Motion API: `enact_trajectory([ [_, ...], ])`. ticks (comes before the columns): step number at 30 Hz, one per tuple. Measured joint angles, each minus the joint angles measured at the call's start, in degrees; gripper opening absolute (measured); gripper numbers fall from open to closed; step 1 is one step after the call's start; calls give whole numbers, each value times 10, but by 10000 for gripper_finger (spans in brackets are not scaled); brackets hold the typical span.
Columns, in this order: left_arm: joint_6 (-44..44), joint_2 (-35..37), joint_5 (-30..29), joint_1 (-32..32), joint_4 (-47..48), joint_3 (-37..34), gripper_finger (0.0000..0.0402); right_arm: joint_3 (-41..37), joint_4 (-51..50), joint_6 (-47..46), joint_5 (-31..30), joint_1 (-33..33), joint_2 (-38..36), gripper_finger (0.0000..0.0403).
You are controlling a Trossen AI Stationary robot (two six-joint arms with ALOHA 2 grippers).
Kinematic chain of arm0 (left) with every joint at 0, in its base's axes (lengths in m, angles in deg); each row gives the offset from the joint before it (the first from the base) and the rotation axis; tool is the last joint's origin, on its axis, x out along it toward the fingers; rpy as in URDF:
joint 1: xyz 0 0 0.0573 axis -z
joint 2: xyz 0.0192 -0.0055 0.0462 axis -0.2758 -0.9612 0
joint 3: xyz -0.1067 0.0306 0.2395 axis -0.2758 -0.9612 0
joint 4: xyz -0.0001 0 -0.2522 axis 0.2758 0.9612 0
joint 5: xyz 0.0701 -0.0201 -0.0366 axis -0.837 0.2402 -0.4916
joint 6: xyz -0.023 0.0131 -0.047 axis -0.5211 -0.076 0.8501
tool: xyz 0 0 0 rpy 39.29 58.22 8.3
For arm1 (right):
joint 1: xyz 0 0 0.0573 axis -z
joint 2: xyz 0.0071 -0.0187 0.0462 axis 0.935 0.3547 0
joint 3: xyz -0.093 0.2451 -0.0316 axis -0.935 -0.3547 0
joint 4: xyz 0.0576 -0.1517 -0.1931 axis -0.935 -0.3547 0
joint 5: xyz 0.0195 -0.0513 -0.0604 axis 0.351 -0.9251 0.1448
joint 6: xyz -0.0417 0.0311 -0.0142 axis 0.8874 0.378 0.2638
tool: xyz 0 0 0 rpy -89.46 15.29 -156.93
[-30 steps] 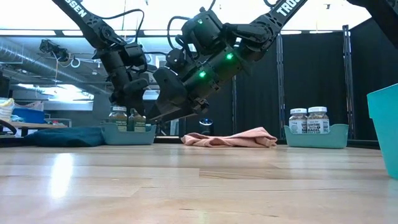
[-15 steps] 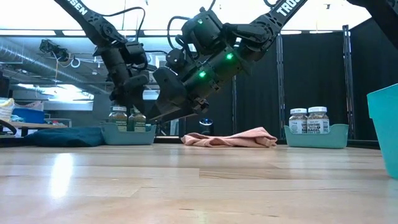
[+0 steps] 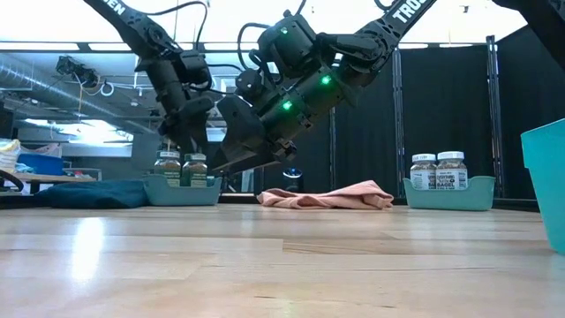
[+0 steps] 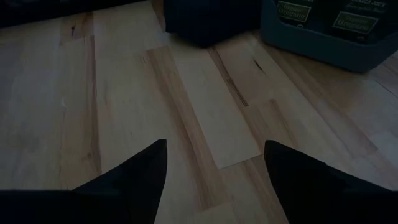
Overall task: Sort spices by type
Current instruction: Return to Home Position
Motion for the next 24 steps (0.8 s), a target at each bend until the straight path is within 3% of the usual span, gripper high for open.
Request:
enact_trajectory([
  [12, 1, 0, 35, 0, 40, 81, 346, 0, 0, -2, 0, 0, 0, 275],
  [24, 31, 60, 140, 1, 32, 172, 346, 0, 53, -2, 2, 0, 0, 275],
])
